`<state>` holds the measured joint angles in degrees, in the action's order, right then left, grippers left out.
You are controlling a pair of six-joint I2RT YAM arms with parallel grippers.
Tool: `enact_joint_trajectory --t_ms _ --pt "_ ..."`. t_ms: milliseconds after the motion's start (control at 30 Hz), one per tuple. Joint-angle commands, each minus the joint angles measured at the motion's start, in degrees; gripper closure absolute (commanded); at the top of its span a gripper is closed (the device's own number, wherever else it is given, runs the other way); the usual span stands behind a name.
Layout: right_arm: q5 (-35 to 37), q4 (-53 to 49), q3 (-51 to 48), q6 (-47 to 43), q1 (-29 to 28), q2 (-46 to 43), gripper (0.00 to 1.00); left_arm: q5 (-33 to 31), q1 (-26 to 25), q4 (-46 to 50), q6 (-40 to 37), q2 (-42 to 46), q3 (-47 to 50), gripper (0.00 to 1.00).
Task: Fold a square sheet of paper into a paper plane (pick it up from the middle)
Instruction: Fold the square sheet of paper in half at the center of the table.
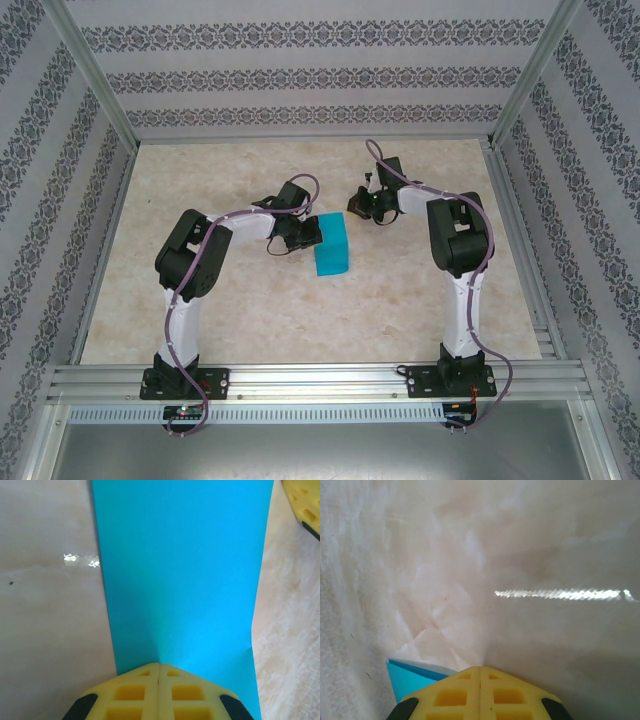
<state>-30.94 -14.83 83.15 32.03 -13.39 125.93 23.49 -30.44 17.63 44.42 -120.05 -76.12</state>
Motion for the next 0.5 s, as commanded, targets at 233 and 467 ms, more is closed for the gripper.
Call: enact_joint_trajectory --t_ms 233,467 --pt "-2.0 0.7 -9.2 -0.2 -3.6 -11.5 1.00 -5.0 -0.4 13.2 -0.6 -6.8 5.2 1.00" --pt "-4.2 -3.0 -13.2 -2.2 -8.8 -11.6 1.00 -5.1 -0.4 12.9 -0.6 -6.9 4.8 1.00"
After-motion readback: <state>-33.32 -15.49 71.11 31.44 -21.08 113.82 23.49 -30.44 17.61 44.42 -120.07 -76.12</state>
